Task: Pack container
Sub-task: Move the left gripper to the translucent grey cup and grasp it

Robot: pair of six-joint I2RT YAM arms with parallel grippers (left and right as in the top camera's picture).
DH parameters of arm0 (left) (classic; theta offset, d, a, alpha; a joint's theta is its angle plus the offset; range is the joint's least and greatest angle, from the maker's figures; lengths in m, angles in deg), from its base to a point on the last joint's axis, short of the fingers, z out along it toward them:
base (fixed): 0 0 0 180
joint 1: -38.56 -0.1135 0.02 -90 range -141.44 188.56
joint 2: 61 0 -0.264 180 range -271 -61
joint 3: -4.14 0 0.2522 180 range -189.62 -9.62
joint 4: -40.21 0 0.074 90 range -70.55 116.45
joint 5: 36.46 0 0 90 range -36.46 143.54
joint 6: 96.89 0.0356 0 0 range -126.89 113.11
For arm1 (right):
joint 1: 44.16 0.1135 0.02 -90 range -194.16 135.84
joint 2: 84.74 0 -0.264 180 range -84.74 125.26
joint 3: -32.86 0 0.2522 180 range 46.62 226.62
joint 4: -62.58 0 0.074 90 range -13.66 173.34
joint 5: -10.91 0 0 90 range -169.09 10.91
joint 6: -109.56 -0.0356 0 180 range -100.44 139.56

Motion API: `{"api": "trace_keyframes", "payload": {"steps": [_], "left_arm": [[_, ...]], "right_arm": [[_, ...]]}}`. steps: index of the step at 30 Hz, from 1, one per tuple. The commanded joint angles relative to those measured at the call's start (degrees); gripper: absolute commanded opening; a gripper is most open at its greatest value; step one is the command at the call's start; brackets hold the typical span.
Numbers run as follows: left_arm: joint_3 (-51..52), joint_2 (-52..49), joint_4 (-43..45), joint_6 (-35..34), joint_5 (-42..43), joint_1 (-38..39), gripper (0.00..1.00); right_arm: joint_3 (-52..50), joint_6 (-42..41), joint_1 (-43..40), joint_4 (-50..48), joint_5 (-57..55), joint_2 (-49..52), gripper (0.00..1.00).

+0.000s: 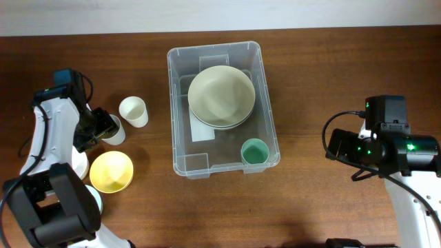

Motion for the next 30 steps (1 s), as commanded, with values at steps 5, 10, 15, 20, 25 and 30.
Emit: {"api": "trace_keyframes", "payload": {"steps": [5, 10, 15, 20, 25, 30], "left_arm": [[1.0, -0.9, 1.8, 0.9, -0.4, -1.5, 0.7], [3.2, -1.2, 6.1, 0.9, -0.5, -1.6, 0.7], [3.2, -3.4, 8.7, 0.9, -0.4, -1.6, 0.68], [3.2, -5.3, 9.5, 0.9, -0.4, -1.6, 0.59], [3.2, -5.2, 10.4, 0.9, -0.4, -1.6, 0.34], [2.8, -5.2, 10.7, 0.9, -0.4, -1.6, 0.2]], "right_arm": [[0.0, 0.1, -0.4, 0.0, 0.1, -0.4, 0.99], [0.0, 0.1, -0.4, 0.1, 0.1, -0.4, 0.99], [0.0, 0.1, -0.4, 0.2, 0.1, -0.4, 0.99], [0.0, 0.1, -0.4, 0.3, 0.1, -0.4, 0.99], [0.0, 0.1, -0.4, 0.2, 0.1, -0.4, 0.99], [0.0, 0.1, -0.4, 0.2, -0.2, -0.4, 0.99]]}}
